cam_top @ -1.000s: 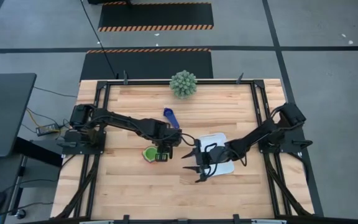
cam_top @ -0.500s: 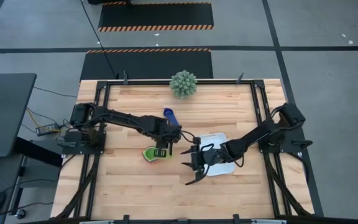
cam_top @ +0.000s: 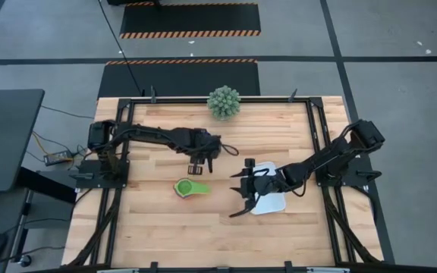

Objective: Nest measuring cups in basket
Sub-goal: Stack the dark blue measuring cup into the green measuring

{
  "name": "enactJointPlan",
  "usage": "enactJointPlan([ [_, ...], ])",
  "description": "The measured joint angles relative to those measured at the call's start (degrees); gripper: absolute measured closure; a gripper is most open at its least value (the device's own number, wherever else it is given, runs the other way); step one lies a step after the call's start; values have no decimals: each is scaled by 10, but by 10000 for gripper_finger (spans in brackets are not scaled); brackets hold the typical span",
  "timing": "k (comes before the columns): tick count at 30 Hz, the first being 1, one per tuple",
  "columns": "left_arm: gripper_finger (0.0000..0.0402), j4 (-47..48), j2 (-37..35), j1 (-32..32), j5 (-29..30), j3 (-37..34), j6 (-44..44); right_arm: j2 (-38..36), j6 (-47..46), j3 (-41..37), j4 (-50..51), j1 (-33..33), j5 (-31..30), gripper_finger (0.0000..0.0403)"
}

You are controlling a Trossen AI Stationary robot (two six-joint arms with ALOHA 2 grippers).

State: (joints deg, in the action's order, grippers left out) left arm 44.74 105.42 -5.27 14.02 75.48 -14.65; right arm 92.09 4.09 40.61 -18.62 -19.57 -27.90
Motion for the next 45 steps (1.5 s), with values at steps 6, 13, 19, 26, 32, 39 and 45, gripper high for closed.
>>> enactJointPlan([
  [6,269,-13,4,-41,-4,0,-29,-24,-4,-44,-55,9,-2,201],
  [13,269,-33,8,-70,-7,0,-107,-32,-8,-77,-97,9,1,201],
  [19,269,-44,19,-91,-49,0,-130,-33,-9,-80,-104,9,1,201],
  [26,264,-62,61,-101,2,0,-130,-33,-6,-79,-114,9,6,201],
  [32,209,-81,72,-99,3,-1,-146,-33,-10,-79,-113,9,7,201],
  [39,187,-82,72,-99,25,0,-154,-33,-9,-79,-119,9,10,201],
  [45,221,-83,88,-100,26,0,-177,-32,-11,-79,-124,9,10,201],
])
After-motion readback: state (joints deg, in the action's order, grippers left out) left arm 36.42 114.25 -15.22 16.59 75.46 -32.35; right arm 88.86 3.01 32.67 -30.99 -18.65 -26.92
